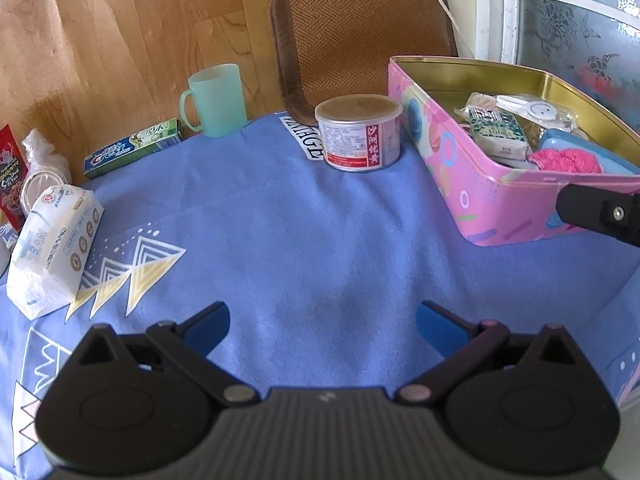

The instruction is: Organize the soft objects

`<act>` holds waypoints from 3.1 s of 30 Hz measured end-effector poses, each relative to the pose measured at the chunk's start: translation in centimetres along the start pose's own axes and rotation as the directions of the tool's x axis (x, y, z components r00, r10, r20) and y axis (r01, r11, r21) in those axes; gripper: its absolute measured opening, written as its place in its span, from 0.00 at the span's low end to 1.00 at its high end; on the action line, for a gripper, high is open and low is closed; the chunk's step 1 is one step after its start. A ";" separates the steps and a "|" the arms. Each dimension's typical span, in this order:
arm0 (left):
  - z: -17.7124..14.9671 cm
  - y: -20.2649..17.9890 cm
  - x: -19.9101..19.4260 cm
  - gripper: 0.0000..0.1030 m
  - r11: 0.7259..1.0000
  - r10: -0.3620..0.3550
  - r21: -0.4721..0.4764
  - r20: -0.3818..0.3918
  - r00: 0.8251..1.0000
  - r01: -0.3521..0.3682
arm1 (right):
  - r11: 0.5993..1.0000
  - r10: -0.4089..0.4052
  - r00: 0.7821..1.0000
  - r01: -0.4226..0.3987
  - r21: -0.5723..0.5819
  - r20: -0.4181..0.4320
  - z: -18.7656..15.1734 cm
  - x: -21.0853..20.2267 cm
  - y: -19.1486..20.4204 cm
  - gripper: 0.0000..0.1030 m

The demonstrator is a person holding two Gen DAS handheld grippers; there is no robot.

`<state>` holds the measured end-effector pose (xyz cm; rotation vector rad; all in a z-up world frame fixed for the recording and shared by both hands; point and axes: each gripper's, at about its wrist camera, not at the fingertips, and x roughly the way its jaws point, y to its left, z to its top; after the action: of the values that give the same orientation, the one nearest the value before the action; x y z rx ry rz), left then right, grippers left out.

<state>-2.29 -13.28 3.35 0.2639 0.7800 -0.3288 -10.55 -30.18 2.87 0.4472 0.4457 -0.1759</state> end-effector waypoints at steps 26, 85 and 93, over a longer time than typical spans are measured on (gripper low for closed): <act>-0.3 -0.7 0.2 1.00 0.999 0.006 0.043 -0.016 1.000 -0.005 | 1.000 -0.010 1.000 0.009 0.016 0.008 0.2 -0.1 -0.3 0.93; -0.6 -1.7 0.9 1.00 0.997 0.013 0.076 -0.065 0.998 -0.008 | 0.999 -0.016 1.000 0.016 0.048 0.004 0.0 0.0 -1.2 0.93; -0.6 -1.8 1.1 1.00 0.997 -0.006 0.076 -0.080 0.997 0.012 | 0.999 -0.016 1.000 0.016 0.048 0.003 0.1 0.1 -1.2 0.93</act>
<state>-2.68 -14.96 1.96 0.3467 0.8481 -0.3584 -10.76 -31.28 2.42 0.4910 0.4427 -0.2029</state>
